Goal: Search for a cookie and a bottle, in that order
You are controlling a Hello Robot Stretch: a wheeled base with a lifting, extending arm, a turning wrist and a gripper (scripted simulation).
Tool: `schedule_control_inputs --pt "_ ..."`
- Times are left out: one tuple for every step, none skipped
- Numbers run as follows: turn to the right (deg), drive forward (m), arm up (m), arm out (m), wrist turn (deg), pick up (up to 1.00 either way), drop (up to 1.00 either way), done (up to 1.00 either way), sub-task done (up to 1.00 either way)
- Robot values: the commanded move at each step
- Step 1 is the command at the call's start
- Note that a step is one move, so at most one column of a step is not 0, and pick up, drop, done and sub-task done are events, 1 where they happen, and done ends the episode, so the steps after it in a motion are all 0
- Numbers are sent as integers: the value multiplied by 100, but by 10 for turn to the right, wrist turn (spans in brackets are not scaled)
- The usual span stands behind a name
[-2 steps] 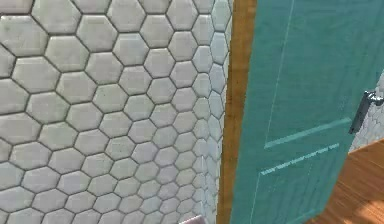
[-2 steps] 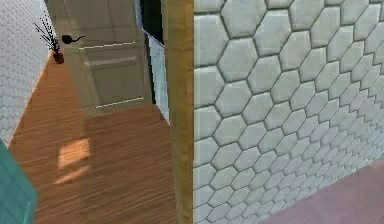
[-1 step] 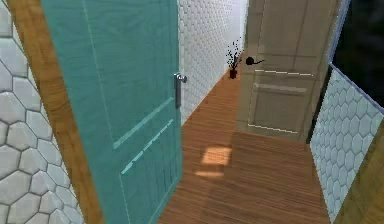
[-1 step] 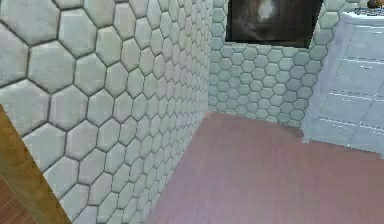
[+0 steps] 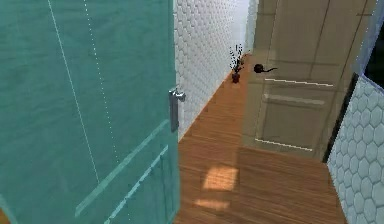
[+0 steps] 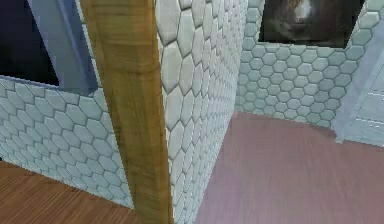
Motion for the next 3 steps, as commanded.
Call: schedule_control_inputs --pt "210 0 0 0 0 0 0 0 0" --pt "0 100 0 0 0 0 0 0 0" --pt "30 0 0 0 0 0 0 0 0"
